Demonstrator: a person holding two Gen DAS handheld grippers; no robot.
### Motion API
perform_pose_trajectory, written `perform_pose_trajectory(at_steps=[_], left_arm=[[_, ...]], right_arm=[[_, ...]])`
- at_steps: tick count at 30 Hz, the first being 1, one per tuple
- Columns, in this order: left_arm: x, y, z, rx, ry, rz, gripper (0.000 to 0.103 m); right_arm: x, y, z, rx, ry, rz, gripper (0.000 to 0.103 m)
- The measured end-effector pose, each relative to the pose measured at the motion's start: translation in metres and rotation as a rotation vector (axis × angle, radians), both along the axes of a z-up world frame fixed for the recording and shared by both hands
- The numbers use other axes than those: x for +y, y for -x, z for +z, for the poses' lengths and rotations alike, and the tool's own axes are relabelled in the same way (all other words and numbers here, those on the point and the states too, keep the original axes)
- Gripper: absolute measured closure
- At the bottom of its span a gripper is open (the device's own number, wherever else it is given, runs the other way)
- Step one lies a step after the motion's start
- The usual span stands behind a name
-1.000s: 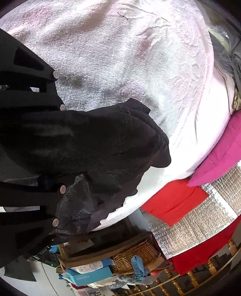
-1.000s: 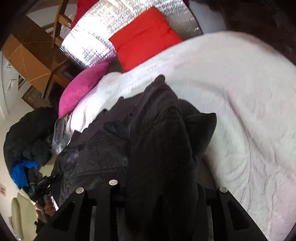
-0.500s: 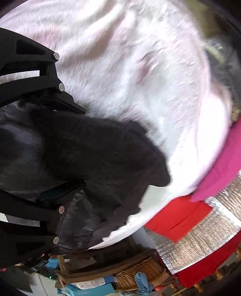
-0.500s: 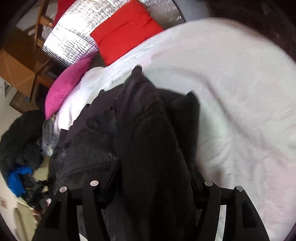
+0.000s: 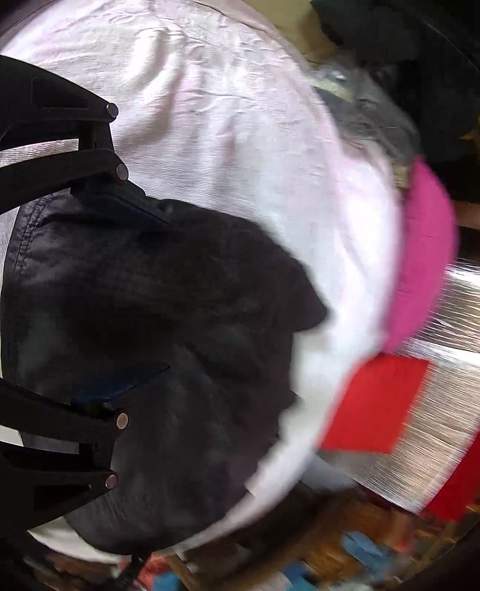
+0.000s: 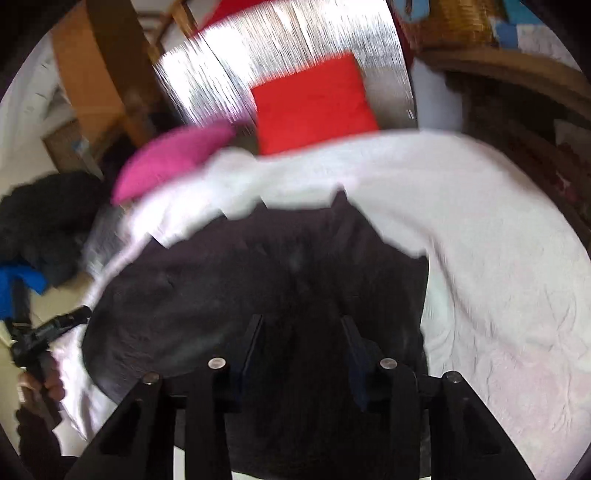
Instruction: Fold large clothes
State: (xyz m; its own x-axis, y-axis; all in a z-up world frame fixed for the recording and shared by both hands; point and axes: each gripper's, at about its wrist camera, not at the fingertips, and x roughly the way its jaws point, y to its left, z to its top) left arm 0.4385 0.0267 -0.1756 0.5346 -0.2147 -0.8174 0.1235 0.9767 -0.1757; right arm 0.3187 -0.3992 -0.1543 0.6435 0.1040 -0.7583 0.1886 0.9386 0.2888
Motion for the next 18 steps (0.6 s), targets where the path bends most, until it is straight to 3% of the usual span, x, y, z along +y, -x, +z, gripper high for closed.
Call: perform_pose_trajectory(at_steps=[2, 4, 9, 11, 14, 18], left_arm=[[0.003, -0.008, -0.011, 0.035, -0.011, 0.007, 0.025], [0.008, -0.011, -0.007, 0.041, 0.012, 0.017, 0.025], [0.020, -0.017, 0.015, -0.026, 0.149, 0.028, 0.024], [0.021, -0.028, 0.017, -0.040, 0.171, 0.054, 0.022], [0.019, -0.041, 0.008, -0.008, 0.149, 0.095, 0.022], [0.012, -0.057, -0.011, 0.063, 0.019, 0.161, 0.018]], right_arm=[[-0.009, -0.011, -0.017, 0.075, -0.059, -0.019, 0.062], [-0.010, -0.012, -0.013, 0.065, -0.062, -0.021, 0.062], [-0.016, -0.017, 0.015, -0.054, -0.093, -0.015, 0.060], [-0.018, -0.030, 0.020, -0.090, -0.110, -0.025, 0.059], [-0.019, -0.053, 0.011, -0.063, -0.129, -0.053, 0.059], [-0.029, -0.070, -0.021, 0.041, -0.135, -0.148, 0.061]])
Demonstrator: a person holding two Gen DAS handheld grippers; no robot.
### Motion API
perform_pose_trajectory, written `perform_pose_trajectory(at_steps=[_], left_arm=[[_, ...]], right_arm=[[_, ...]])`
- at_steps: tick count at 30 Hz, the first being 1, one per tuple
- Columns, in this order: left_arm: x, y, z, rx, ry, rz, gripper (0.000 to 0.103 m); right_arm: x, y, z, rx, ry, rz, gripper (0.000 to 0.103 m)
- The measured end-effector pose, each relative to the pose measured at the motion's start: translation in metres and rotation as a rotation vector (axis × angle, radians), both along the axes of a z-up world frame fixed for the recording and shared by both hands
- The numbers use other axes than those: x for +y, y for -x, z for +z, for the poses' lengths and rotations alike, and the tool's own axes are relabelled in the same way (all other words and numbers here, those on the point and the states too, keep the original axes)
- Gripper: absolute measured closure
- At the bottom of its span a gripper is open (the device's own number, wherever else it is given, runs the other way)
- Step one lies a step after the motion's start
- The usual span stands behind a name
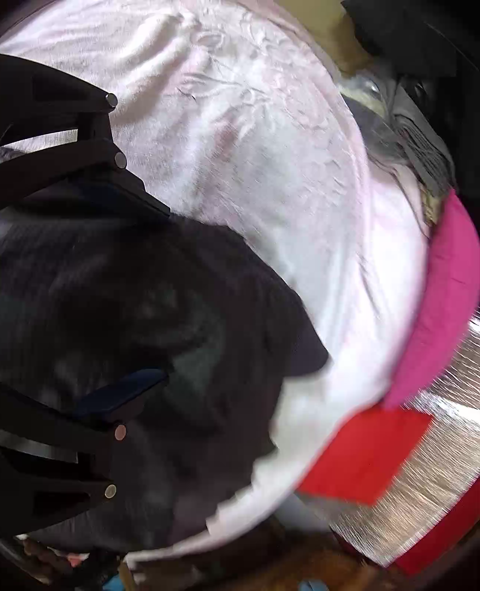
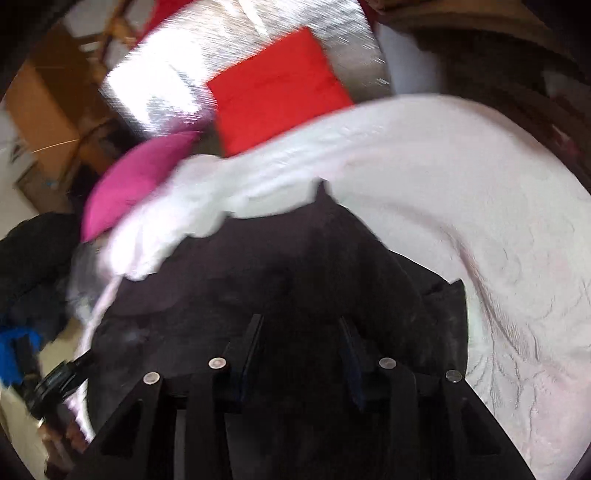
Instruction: Fold large clothes
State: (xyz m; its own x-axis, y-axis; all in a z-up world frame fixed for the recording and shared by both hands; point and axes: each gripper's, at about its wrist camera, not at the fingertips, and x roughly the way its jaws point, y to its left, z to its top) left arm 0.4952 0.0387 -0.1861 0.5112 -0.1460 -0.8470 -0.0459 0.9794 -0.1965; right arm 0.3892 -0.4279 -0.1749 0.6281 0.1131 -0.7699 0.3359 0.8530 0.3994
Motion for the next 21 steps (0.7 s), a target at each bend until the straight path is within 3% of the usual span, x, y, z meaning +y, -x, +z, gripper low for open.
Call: perform_pose_trajectory(at_steps=[1, 6, 12, 21], left_arm=[[-0.002, -0.001, -0.003, 0.003, -0.018, -0.001, 0.014], [-0.002, 0.012, 0.007, -0.022, -0.046, -0.004, 0.014], [-0.010, 0.062, 0.038, -0.191, -0.136, -0.043, 0.014], [-0.028, 0.121, 0.065, -0.341, -0.236, -0.102, 0.014]], right_arm=[[-0.001, 0.000, -0.005, 0.008, -0.013, -0.004, 0.062], [0.006, 0.013, 0.012, -0.042, 0.011, 0.008, 0.062], [0.040, 0.052, 0.045, -0.164, 0.081, 0.132, 0.062], [0.100, 0.084, 0.042, -0.141, 0.116, 0.269, 0.062]])
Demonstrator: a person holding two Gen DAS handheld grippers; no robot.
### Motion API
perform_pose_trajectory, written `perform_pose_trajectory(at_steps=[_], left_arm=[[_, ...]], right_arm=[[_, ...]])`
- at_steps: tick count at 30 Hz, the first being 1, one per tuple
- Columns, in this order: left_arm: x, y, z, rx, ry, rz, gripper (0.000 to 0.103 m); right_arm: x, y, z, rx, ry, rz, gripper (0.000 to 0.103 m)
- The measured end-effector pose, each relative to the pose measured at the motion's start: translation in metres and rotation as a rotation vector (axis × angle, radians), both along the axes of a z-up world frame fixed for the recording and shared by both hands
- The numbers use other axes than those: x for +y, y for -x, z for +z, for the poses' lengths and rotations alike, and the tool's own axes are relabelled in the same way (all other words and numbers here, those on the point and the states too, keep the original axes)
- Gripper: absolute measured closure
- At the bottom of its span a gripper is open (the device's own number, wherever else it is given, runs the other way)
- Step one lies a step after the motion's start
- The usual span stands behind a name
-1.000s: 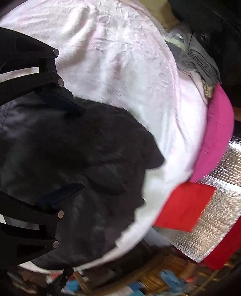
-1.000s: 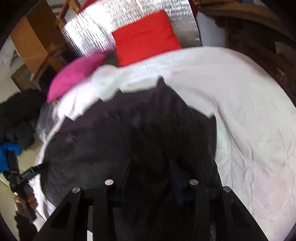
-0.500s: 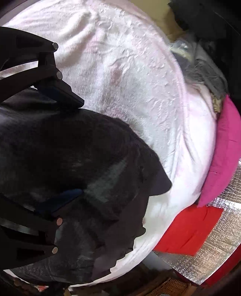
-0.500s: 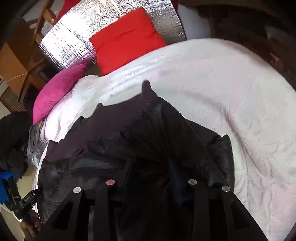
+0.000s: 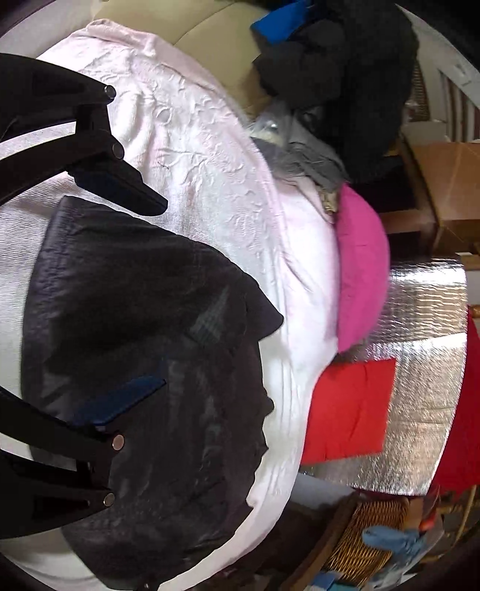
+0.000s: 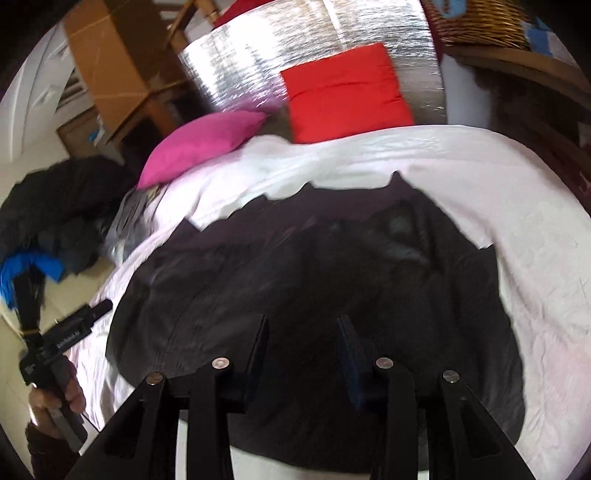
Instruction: Fold large clothes
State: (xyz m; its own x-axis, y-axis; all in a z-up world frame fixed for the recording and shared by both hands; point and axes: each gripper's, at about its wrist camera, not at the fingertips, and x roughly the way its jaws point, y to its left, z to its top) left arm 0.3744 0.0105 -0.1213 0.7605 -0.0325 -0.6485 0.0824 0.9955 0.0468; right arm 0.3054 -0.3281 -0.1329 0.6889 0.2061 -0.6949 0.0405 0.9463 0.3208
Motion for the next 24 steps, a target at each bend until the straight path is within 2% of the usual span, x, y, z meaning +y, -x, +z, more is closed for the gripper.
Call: perform_pose_trajectory(at_steps=[3, 12, 15, 18, 21, 24], left_arm=[[-0.005, 0.009, 0.005, -0.011, -0.008, -0.015, 0.014], [-0.018, 0.002, -0.005, 0.009, -0.036, -0.039, 0.014], [-0.023, -0.001, -0.009, 0.022, -0.044, -0.044, 0.014], [-0.032, -0.002, -0.013, 0.035, -0.042, -0.053, 0.014], [-0.046, -0.003, -0.019, 0.066, -0.034, -0.090, 0.014], [-0.062, -0.007, -0.032, 0.138, -0.015, -0.147, 0.014]], right_arm=[[0.011, 0.007, -0.009, 0.039, -0.007, 0.001, 0.062], [0.022, 0.000, -0.038, 0.152, 0.016, -0.006, 0.061], [0.017, 0.000, -0.031, 0.144, -0.007, -0.003, 0.062], [0.010, 0.004, -0.016, 0.084, -0.032, -0.008, 0.062], [0.001, 0.006, -0.001, 0.017, -0.012, -0.053, 0.062], [-0.020, 0.000, -0.005, 0.044, -0.059, -0.116, 0.062]])
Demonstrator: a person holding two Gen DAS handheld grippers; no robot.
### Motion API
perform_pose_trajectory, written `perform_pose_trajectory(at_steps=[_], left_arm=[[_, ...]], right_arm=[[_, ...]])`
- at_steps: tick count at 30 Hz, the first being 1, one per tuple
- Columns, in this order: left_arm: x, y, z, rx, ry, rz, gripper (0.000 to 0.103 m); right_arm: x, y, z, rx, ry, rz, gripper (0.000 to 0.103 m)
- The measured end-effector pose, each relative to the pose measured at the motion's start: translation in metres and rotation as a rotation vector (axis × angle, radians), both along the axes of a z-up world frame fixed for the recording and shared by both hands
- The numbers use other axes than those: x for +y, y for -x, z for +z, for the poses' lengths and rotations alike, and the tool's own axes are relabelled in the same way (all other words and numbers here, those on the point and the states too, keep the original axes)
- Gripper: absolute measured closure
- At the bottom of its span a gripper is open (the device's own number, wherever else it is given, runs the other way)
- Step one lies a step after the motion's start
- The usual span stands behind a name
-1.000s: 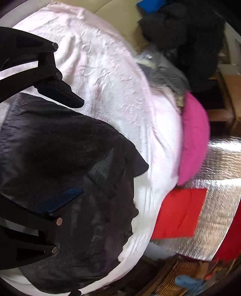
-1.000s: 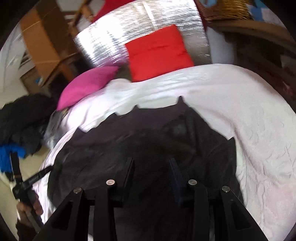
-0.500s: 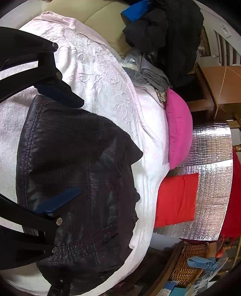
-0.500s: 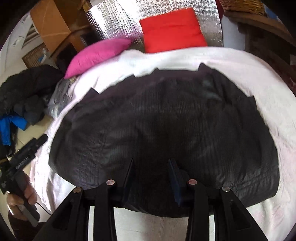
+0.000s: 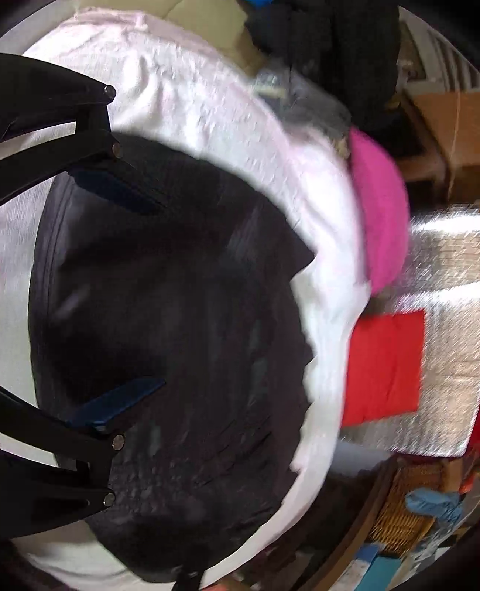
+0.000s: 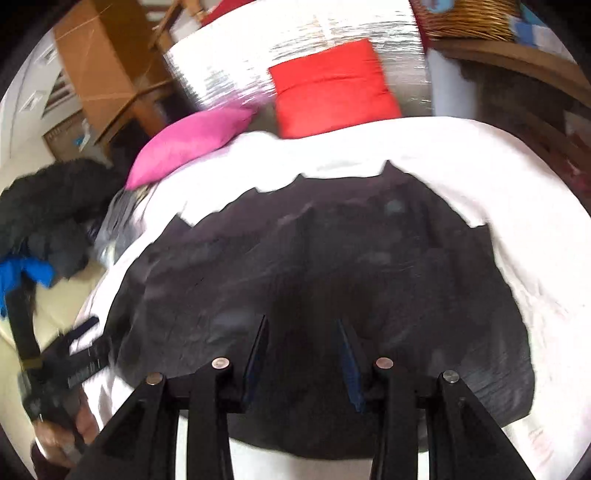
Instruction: Fold large clothes
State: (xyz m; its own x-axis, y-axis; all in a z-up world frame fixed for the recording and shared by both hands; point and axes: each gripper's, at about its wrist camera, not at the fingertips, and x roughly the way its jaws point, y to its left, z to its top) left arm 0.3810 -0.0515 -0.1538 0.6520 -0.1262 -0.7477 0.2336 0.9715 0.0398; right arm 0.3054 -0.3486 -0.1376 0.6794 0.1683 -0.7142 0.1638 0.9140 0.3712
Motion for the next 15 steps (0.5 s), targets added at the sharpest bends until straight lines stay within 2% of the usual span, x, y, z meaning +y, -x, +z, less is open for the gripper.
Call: perform_pose_trajectory(at_steps=[2, 4, 6, 9, 12, 15], left_arm=[[-0.009, -0.006, -0.015, 0.062, -0.013, -0.017, 0.014], [-0.015, -0.009, -0.024, 0.074, -0.043, -0.021, 0.013], [-0.017, -0.010, -0.023, 0.071, -0.055, -0.027, 0.013], [-0.010, -0.008, -0.015, 0.072, -0.013, -0.020, 0.013], [0.006, -0.004, 0.002, -0.006, -0.018, 0.014, 0.013], [0.037, -0.008, 0.015, -0.084, -0.064, 0.111, 0.013]], right_arm=[[-0.010, -0.008, -0.011, 0.053, -0.043, -0.018, 0.062], [-0.012, -0.017, -0.025, 0.116, -0.066, 0.002, 0.061], [-0.011, -0.020, -0.027, 0.120, -0.059, 0.021, 0.061], [-0.014, -0.013, -0.022, 0.098, -0.077, 0.027, 0.061], [-0.029, 0.000, -0.011, 0.058, -0.059, -0.017, 0.061], [-0.052, 0.016, 0.002, -0.003, -0.015, -0.111, 0.046]])
